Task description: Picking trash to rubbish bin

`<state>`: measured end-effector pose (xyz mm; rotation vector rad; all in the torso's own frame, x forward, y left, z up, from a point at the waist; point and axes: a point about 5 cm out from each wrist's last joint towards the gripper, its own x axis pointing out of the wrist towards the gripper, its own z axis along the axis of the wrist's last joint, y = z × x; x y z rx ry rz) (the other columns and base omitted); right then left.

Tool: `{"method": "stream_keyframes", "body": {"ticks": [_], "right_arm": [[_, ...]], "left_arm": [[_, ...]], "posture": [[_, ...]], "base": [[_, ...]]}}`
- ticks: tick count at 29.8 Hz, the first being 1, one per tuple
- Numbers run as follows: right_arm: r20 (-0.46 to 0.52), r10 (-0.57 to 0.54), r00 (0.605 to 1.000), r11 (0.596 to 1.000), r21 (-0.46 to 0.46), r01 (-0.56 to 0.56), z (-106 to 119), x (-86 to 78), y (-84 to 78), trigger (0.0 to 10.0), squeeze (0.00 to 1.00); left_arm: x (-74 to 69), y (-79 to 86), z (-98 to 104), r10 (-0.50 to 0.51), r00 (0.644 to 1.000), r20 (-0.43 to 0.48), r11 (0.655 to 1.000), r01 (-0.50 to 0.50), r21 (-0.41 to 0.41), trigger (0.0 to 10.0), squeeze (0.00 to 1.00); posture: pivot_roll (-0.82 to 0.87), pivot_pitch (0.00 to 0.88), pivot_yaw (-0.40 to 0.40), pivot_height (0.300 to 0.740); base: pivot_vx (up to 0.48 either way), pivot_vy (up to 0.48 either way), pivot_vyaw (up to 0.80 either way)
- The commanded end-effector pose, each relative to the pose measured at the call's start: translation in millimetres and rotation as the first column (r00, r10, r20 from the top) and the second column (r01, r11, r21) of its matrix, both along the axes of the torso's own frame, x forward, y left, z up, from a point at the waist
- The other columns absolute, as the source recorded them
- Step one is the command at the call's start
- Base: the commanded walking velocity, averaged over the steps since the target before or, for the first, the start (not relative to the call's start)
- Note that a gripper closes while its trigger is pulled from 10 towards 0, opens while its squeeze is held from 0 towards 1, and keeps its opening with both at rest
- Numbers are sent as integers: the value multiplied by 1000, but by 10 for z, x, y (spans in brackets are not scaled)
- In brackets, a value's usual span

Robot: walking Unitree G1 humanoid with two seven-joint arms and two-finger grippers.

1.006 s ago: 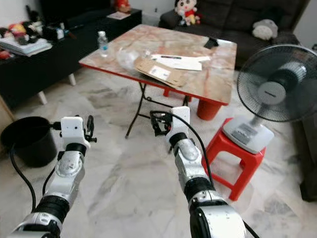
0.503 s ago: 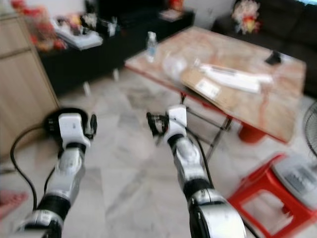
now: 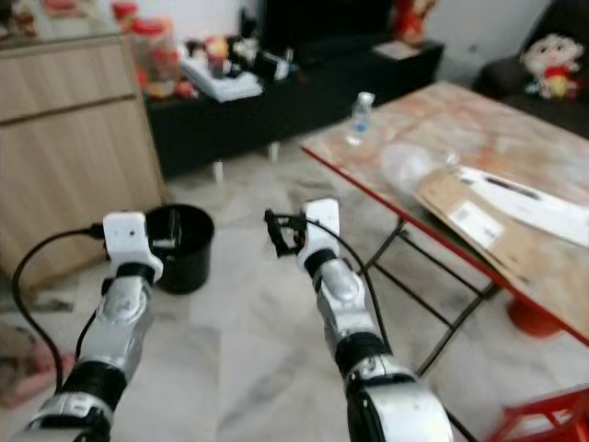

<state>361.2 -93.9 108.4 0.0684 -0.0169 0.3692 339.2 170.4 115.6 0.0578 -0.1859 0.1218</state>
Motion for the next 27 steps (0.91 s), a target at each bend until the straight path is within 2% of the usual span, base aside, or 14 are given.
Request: {"method": "stream_keyframes", "body": {"ticks": [1,7,24,27], "right_arm": [[0,-44,999,999,-5,44,9,22,-159,10000,0],[-20,-52,998,997,49,53,14,34,-163,10000,0],[-16,-47,999,997,64,48,21,31,-146,10000,0],[-13,-47,999,997,64,47,25,31,-145,10000,0]], "left_arm": [[17,-156,18,-42,999,1,999,42,-5,10000,0],[26,-149,23,-40,999,-1,999,40,-2,10000,0],[33,-162,52,-55,998,6,998,55,8,10000,0],[35,-162,60,-57,998,8,998,57,10,10000,0]], "posture": [[11,0,-99,740],[11,0,-99,740],[15,0,-93,740],[16,0,-93,740]], "base": [[480,0,0],[420,0,0],[413,0,-788],[405,0,0]]}}
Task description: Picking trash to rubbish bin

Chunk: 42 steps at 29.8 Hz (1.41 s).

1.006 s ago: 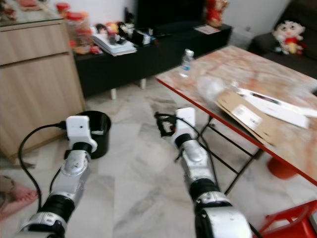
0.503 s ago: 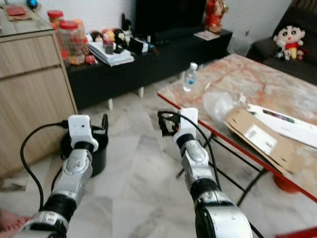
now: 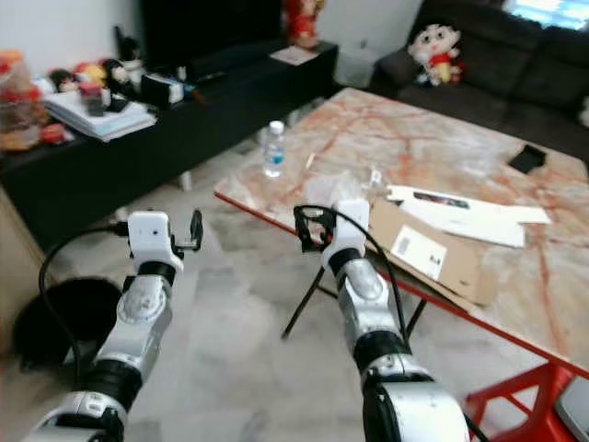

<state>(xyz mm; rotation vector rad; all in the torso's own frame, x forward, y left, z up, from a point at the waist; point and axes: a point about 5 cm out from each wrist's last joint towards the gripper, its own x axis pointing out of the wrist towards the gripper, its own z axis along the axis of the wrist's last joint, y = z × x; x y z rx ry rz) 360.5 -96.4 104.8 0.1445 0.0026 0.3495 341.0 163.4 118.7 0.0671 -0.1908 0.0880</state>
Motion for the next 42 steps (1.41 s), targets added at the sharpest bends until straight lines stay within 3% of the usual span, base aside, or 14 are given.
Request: {"method": "stream_keyframes", "body": {"ticks": [1,13,33,42], "right_arm": [[22,-30,999,1000,-7,30,61,39,-121,10000,0],[34,-34,999,999,18,33,84,43,-120,10000,0],[50,-45,998,999,21,44,98,41,-124,10000,0],[42,-33,999,999,19,32,81,34,-108,10000,0]], "left_arm": [[17,-93,30,-25,1000,6,1000,25,-2,10000,0],[32,-133,100,-51,998,32,998,50,24,10000,0],[58,-195,254,-90,992,85,993,83,84,10000,0],[52,-191,261,-89,992,88,993,82,83,10000,0]], "posture": [[16,0,-93,740],[17,0,-90,740],[18,0,-84,740],[21,0,-84,740]], "base": [[405,0,0],[401,0,-653],[380,0,0],[30,0,0]]}}
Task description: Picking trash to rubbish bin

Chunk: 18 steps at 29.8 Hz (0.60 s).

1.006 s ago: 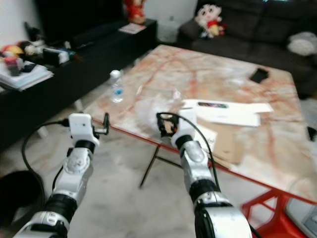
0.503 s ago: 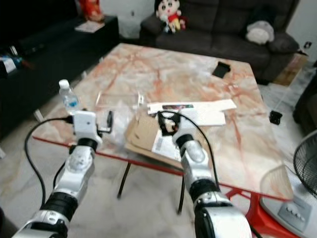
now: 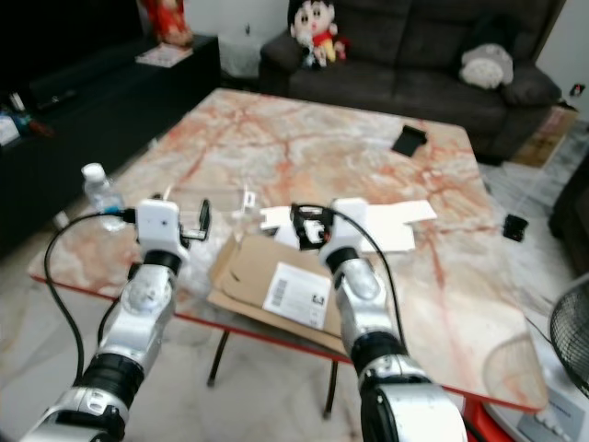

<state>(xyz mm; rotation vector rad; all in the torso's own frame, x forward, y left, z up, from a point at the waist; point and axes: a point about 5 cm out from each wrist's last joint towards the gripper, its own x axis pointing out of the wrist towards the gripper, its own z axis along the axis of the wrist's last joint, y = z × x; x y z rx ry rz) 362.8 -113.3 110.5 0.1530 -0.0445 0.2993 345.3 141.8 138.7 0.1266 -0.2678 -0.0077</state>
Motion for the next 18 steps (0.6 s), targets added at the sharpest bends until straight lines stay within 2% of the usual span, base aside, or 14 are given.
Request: {"method": "stream_keyframes", "body": {"ticks": [1,14,18], "right_arm": [[-2,21,1000,1000,-1,-21,16,8,60,10000,0],[2,26,1000,1000,0,-26,20,5,62,10000,0],[2,33,999,999,-1,-33,15,-1,72,10000,0]], "left_arm": [[9,27,59,6,1000,19,1000,-7,8,10000,0],[100,121,79,36,999,-37,999,-35,31,10000,0],[217,136,87,77,991,-110,994,-68,81,10000,0]], "posture": [[21,0,-84,740],[21,0,-87,740],[14,0,-91,740]], "base": [[0,0,0],[0,0,0],[0,0,0]]}}
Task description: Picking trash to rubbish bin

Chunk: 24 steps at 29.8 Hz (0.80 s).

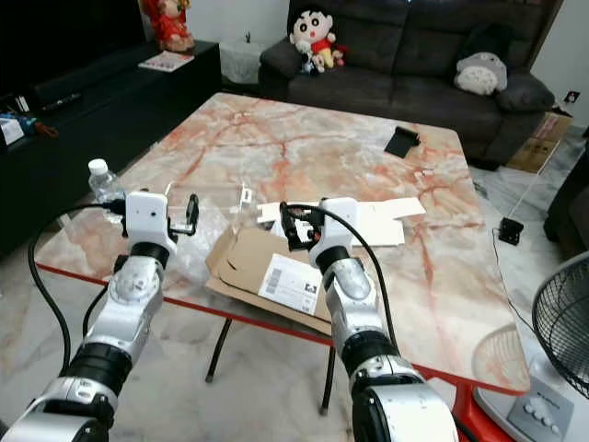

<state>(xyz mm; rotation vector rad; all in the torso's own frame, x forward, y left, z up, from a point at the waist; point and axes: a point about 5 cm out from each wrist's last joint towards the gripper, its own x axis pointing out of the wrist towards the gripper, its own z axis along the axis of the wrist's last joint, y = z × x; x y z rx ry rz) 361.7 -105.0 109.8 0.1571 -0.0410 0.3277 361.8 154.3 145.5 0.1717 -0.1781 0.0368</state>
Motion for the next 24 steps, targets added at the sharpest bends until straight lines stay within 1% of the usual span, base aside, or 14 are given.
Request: {"method": "stream_keyframes", "body": {"ticks": [1,5,8,10,11,12,13,15,16,20,21,24], "right_arm": [[4,4,1000,1000,-4,-4,20,8,-12,10000,0],[4,0,1000,1000,-5,0,13,3,-30,10000,0],[2,-1,1000,1000,-6,1,4,-1,-38,10000,0],[0,2,1000,1000,-8,-2,-6,-9,-34,10000,0],[-1,3,1000,1000,-8,-3,-7,-9,-32,10000,0],[-2,6,1000,1000,-8,-6,-11,-12,-31,10000,0],[-3,6,1000,1000,-9,-6,-12,-12,-32,10000,0],[-4,8,1000,1000,-9,-8,-15,-13,-29,10000,0],[-6,11,1000,1000,-11,-11,-19,-16,-25,10000,0],[-7,13,1000,1000,-11,-13,-21,-17,-23,10000,0],[-7,14,1000,1000,-11,-14,-22,-18,-20,10000,0],[-6,15,1000,1000,-10,-15,-23,-20,-16,10000,0]], "left_arm": [[78,6,50,18,999,-28,999,-17,38,10000,0],[133,-16,112,21,999,-34,999,-20,36,10000,0],[156,-43,103,17,998,-57,999,-14,45,10000,0],[171,-59,50,23,995,-102,999,-19,44,10000,0],[173,-61,43,25,994,-109,999,-21,42,10000,0],[166,-80,-17,28,989,-149,999,-25,19,10000,0],[162,-89,-43,27,986,-166,1000,-25,11,10000,0],[148,-106,-102,23,981,-194,1000,-23,3,10000,0],[126,-126,-162,14,976,-217,1000,-13,9,10000,0],[103,-152,-216,1,972,-235,1000,-2,-3,10000,0],[91,-156,-257,0,966,-259,1000,-3,-10,10000,0],[71,-149,-305,7,959,-284,1000,-10,-10,10000,0]], "posture": [[10,0,-90,740],[7,0,-93,740],[4,0,-96,740],[2,0,-98,740],[2,0,-98,740],[2,0,-100,740],[2,0,-100,740],[2,0,-102,740],[0,0,-102,740],[0,0,-102,740],[-2,0,-99,740],[-2,0,-99,740]], "base": [[0,0,0],[0,0,0],[0,0,0],[0,0,0],[0,0,0],[0,0,0],[0,0,0],[0,0,0],[0,0,0],[0,0,0],[0,0,0],[0,0,0]]}}
